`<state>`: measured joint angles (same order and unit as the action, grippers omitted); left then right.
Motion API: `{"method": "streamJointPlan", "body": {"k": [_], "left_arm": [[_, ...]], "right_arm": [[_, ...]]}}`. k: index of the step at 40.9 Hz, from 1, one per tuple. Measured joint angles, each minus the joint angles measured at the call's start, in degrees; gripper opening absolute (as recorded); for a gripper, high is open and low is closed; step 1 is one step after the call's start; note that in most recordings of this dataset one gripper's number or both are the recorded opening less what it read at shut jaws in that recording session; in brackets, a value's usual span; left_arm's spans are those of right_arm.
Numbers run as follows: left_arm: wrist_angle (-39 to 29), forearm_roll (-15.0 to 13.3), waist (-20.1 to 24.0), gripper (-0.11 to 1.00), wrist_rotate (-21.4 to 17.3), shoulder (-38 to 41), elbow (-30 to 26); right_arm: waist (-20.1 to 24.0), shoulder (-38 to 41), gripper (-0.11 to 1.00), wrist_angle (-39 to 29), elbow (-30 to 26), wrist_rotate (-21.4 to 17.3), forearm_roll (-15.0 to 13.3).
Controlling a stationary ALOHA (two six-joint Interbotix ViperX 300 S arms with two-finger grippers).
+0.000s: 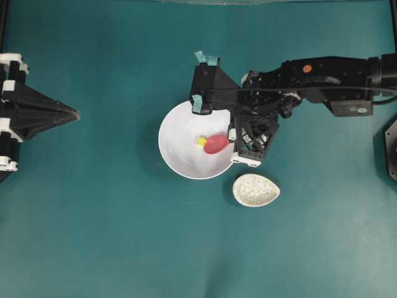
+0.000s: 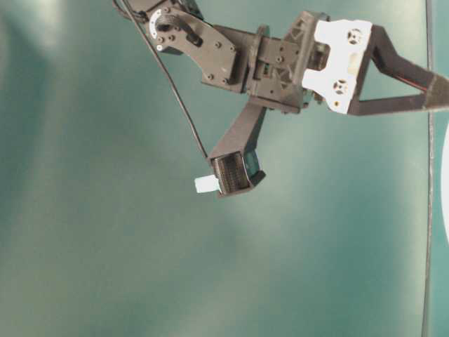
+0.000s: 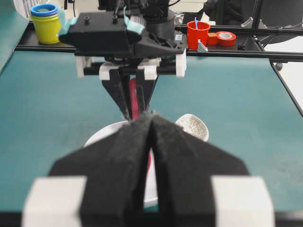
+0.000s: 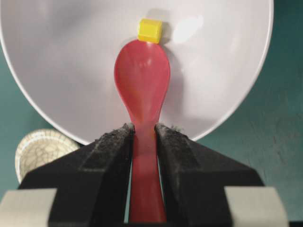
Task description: Scoop the yellow hexagonal prism block from the bowl with a spoon using the right arm.
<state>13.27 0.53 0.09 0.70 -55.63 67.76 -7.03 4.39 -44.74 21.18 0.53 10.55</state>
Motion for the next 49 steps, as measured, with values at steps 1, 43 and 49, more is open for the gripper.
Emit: {"method": "streamJointPlan", "body": {"k": [1, 43, 49], "left_arm": [[0.00, -0.09, 0.00, -0.01, 0.00, 0.00, 0.00], [-0.18, -0.09, 0.00, -0.01, 0.09, 0.00, 0.00], [-0.26, -0.09, 0.00, -0.01, 0.18, 0.00, -0.09]], "right_arm": [[0.00, 0.09, 0.23, 0.44, 0.00, 0.00, 0.00], [1.05, 1.32, 0.23, 15.38, 0.09, 0.26, -0.88], [1.05, 1.32, 0.23, 16.17, 0.00, 0.26, -0.97]]}}
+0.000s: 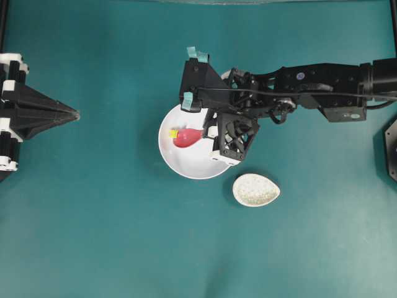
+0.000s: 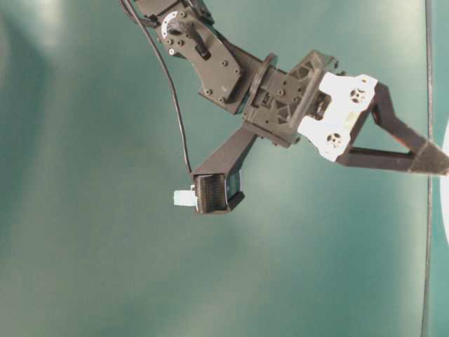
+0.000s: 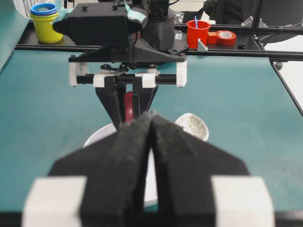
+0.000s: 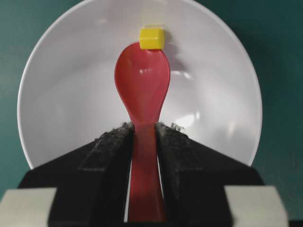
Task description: Scoop the yellow hexagonal prism block from the bowl with a spoon using the right arm.
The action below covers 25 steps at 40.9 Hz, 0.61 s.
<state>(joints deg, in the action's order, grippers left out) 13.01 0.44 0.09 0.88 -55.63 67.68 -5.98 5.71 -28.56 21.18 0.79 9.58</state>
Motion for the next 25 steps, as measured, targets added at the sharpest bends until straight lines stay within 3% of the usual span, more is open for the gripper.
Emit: {"method": "streamJointPlan", "body": {"k": [25], "left_arm": [[0.00, 0.00, 0.00, -0.01, 0.35, -0.09, 0.00]], "right_arm": [[0.00, -0.26, 0.23, 3.87, 1.41, -0.35, -0.09]]}}
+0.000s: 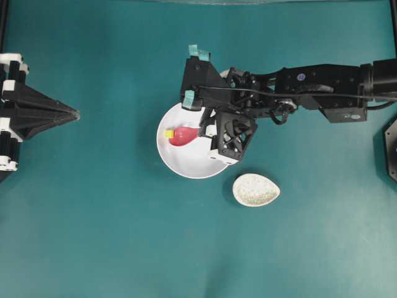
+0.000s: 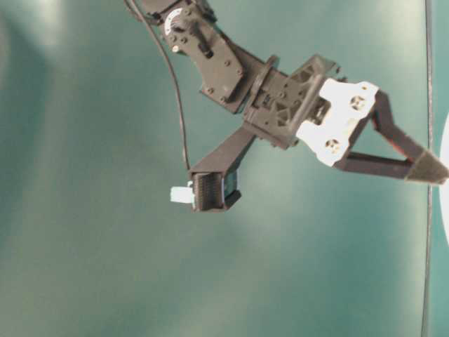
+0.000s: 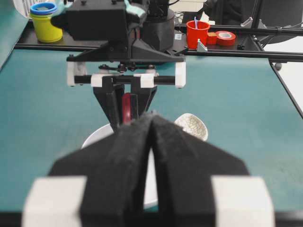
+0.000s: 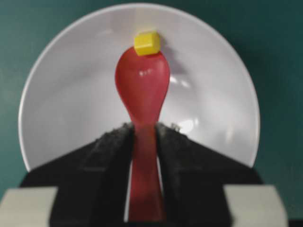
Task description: Scoop the yellow hexagonal prism block from the bowl with a spoon using the right arm.
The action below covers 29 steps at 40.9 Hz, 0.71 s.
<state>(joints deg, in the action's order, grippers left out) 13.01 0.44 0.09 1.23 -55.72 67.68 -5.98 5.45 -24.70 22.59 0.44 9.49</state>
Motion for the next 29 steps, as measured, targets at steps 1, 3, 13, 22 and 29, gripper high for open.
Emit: {"method": "streamJointPlan", "body": {"k": [1, 3, 13, 22, 29], "left_arm": [[0.00, 0.00, 0.00, -0.01, 0.00, 0.00, 0.09], [0.00, 0.09, 0.09, -0.01, 0.09, 0.00, 0.09], [0.00, 0.00, 0.00, -0.01, 0.18, 0.00, 0.09], [0.09, 0.09, 0.00, -0.01, 0.26, 0.00, 0.00], [0.00, 0.09, 0.09, -0.01, 0.26, 0.00, 0.00]], "right_arm": [[0.00, -0.09, 0.23, 0.35, 0.18, -0.09, 0.18], [0.00, -0.35, 0.23, 1.05, 0.70, 0.00, 0.35], [0.18, -2.72, 0.23, 6.50, 4.83, -0.18, 1.32], [1.23, -4.66, 0.23, 10.81, 7.91, -0.18, 1.67], [1.58, -5.62, 0.23, 13.18, 9.32, -0.26, 1.93]]}}
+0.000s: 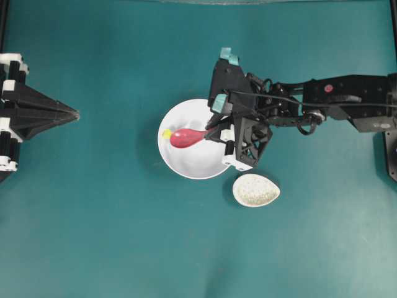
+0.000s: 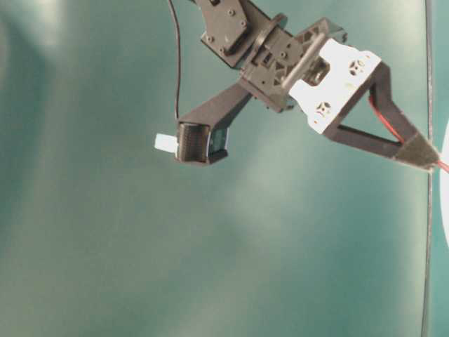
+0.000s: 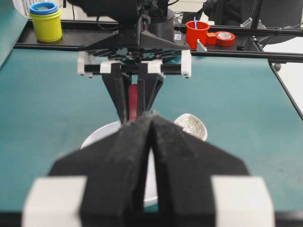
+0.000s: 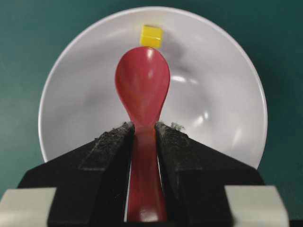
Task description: Scoop the yellow hexagonal prism block from the bowl with a spoon using the right arm.
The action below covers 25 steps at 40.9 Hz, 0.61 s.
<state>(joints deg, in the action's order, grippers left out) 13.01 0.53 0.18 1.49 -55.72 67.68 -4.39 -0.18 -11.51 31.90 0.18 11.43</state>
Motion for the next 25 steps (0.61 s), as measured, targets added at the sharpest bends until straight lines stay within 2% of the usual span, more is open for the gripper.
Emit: {"method": "streamJointPlan", "body": {"k": [18, 25], "left_arm": [[0.09, -0.09, 0.00, -0.01, 0.00, 0.00, 0.00], [0.09, -0.09, -0.09, -0.01, 0.00, 0.00, 0.00]], "right_arm": [[0.09, -0.09, 0.23, 0.88, 0.09, 0.09, 0.00], [0.00, -1.76, 0.23, -1.85, 0.09, 0.00, 0.00]]}}
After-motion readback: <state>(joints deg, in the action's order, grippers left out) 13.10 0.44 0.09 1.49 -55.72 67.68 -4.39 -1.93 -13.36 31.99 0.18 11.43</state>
